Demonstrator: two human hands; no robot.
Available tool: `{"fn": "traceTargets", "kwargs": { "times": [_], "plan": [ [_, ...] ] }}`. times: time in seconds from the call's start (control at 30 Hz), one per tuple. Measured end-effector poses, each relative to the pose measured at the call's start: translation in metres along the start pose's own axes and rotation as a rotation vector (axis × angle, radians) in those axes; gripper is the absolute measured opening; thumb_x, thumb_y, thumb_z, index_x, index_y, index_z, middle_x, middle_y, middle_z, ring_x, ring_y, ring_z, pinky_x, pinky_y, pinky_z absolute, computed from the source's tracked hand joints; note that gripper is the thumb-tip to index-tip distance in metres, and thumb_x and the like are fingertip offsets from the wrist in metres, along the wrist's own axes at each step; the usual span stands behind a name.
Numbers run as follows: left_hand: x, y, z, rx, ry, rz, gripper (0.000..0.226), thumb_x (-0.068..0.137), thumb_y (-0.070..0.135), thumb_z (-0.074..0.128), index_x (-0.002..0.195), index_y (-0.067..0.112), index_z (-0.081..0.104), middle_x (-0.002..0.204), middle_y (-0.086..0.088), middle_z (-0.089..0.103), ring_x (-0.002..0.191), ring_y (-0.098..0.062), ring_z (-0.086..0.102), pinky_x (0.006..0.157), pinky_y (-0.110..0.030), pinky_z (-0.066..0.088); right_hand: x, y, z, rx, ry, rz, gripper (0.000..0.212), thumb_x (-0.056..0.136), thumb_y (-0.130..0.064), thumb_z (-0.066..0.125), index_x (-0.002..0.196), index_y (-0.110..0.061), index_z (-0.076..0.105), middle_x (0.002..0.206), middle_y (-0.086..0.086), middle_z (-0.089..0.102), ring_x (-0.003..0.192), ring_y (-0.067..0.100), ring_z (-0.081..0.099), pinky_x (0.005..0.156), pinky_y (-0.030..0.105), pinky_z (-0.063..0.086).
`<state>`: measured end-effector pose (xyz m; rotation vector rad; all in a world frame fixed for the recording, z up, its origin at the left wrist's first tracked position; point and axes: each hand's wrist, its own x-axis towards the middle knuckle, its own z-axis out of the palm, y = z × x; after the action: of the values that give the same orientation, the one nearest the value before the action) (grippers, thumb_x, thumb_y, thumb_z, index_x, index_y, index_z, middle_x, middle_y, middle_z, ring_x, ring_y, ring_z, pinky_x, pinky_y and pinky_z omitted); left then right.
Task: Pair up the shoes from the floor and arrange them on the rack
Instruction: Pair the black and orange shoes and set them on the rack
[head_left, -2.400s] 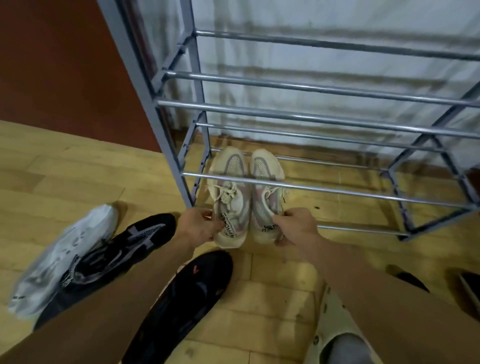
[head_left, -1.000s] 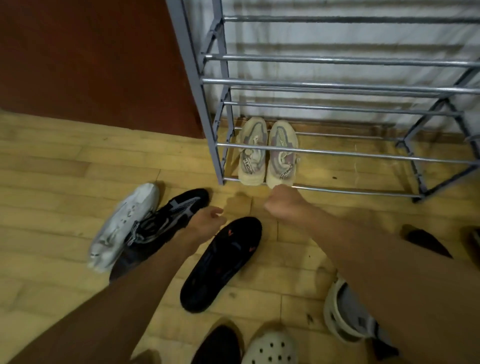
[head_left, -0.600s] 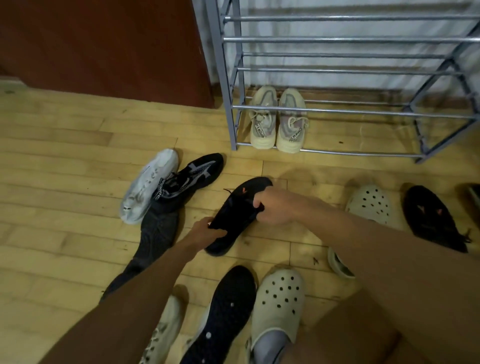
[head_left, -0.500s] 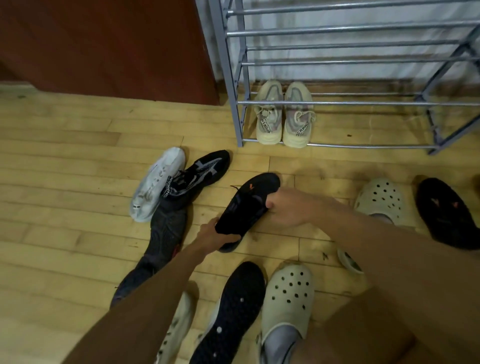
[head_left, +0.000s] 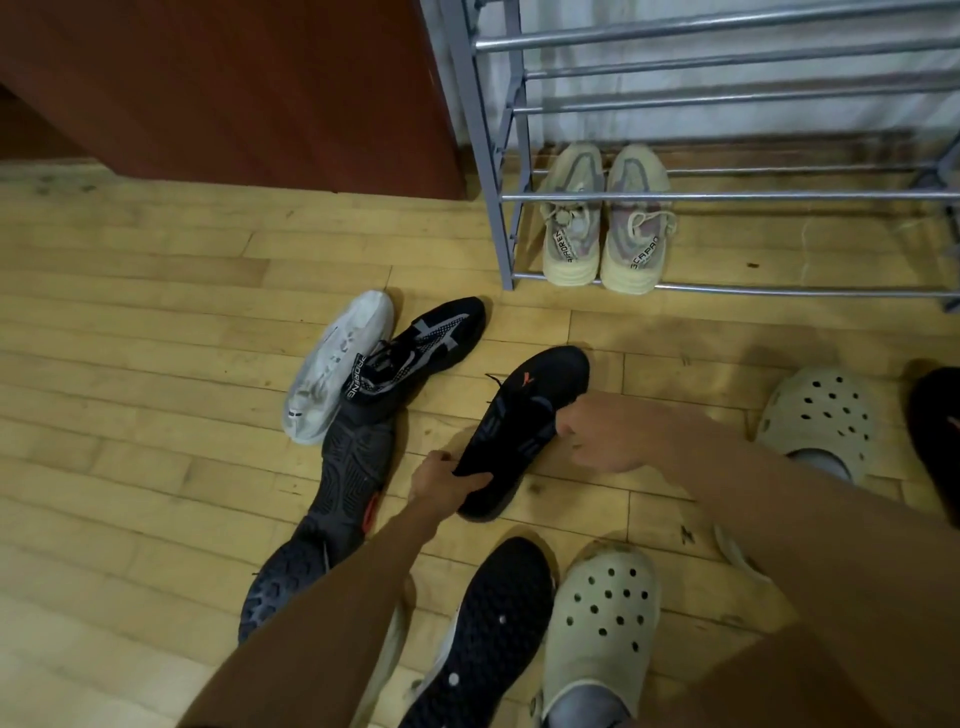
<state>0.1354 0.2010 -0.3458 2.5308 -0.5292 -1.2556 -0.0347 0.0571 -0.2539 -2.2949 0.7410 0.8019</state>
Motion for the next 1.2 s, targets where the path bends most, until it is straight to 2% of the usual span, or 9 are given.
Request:
{"fn": "traceTargets", "kwargs": {
  "times": [0.17,0.37,0.5,0.6,0.77,0.87,0.97,1.03,1.2],
  "plan": [
    [0.007,0.007,-0.001,-0.251,-0.156,-0.134,0.049,0.082,0.027,0.070,0.121,0.004,0.052,0.113,-0.009,0.061,0.093,-0.024,0.058,0.066,-0.030,0.046,0.008,0.017,0.005,0.037,-0.053,0.046,0.021,0.091,-0.012,0.047,0.094,0.001,0.063,0.100,0.019,0.065,0.080,0.024,0.057,0.068,0.034,0.046],
    [0.001,0.020,-0.027,-0.240,-0.399,-0.185,0.026,0.080,0.017,0.064,0.104,0.006,0.060,0.092,-0.009,0.055,0.072,-0.020,0.055,0.060,-0.029,0.050,-0.002,0.015,-0.011,0.174,-0.034,0.102,0.033,0.095,-0.012,0.048,0.119,0.007,0.061,0.120,0.025,0.063,0.101,0.035,0.064,0.069,0.032,0.045],
    [-0.014,0.038,-0.035,-0.174,-0.549,-0.139,0.024,0.085,0.013,0.064,0.107,0.004,0.059,0.087,-0.008,0.058,0.072,-0.019,0.057,0.064,-0.029,0.052,-0.014,-0.002,-0.019,0.214,-0.012,0.143,0.026,0.091,-0.015,0.052,0.067,-0.004,0.054,0.067,0.008,0.049,0.058,0.020,0.046,0.053,0.027,0.033],
    [-0.037,0.055,-0.054,-0.151,-0.557,-0.042,0.019,0.087,0.011,0.063,0.104,0.002,0.059,0.090,-0.009,0.059,0.075,-0.019,0.054,0.064,-0.027,0.048,-0.031,-0.021,-0.040,0.238,0.078,0.184,0.034,0.089,-0.020,0.055,0.057,-0.013,0.044,0.061,0.003,0.044,0.053,0.017,0.041,0.048,0.025,0.033],
    [-0.094,0.075,-0.102,-0.220,-0.496,0.134,0.013,0.089,0.008,0.059,0.100,0.002,0.059,0.086,-0.010,0.061,0.071,-0.019,0.054,0.059,-0.026,0.049,-0.079,-0.039,-0.074,0.200,0.240,0.232,0.020,0.090,-0.025,0.051,0.085,-0.007,0.060,0.080,0.006,0.058,0.074,0.025,0.058,0.057,0.026,0.042],
    [-0.133,0.089,-0.132,-0.264,-0.417,0.301,0.018,0.090,0.011,0.061,0.106,0.002,0.062,0.097,-0.015,0.068,0.085,-0.027,0.061,0.073,-0.032,0.053,-0.123,-0.051,-0.086,0.206,0.299,0.248,0.023,0.097,-0.031,0.047,0.090,-0.010,0.052,0.080,0.003,0.051,0.087,0.026,0.051,0.067,0.028,0.038],
    [-0.179,0.110,-0.164,-0.274,-0.353,0.454,0.017,0.092,0.014,0.058,0.102,0.002,0.065,0.087,-0.007,0.073,0.081,-0.021,0.064,0.073,-0.030,0.052,-0.165,-0.059,-0.092,0.369,0.372,0.294,0.048,0.097,-0.049,0.044,0.108,-0.007,0.062,0.115,0.009,0.051,0.108,0.025,0.054,0.086,0.031,0.040],
    [-0.214,0.125,-0.178,-0.272,-0.318,0.566,0.014,0.093,0.013,0.056,0.095,0.005,0.066,0.070,0.003,0.073,0.068,-0.013,0.065,0.070,-0.027,0.050,-0.187,-0.065,-0.097,0.514,0.433,0.269,0.068,0.093,-0.059,0.044,0.136,-0.006,0.050,0.140,0.010,0.050,0.119,0.028,0.055,0.102,0.036,0.041],
    [-0.282,0.179,-0.171,-0.274,-0.230,0.767,0.020,0.092,0.012,0.059,0.106,0.000,0.066,0.092,-0.013,0.070,0.086,-0.027,0.061,0.074,-0.033,0.052,-0.244,-0.060,-0.125,1.149,0.630,0.050,0.051,0.094,-0.052,0.048,0.129,-0.015,0.054,0.121,0.005,0.064,0.093,0.023,0.063,0.099,0.040,0.041]
  ]
}}
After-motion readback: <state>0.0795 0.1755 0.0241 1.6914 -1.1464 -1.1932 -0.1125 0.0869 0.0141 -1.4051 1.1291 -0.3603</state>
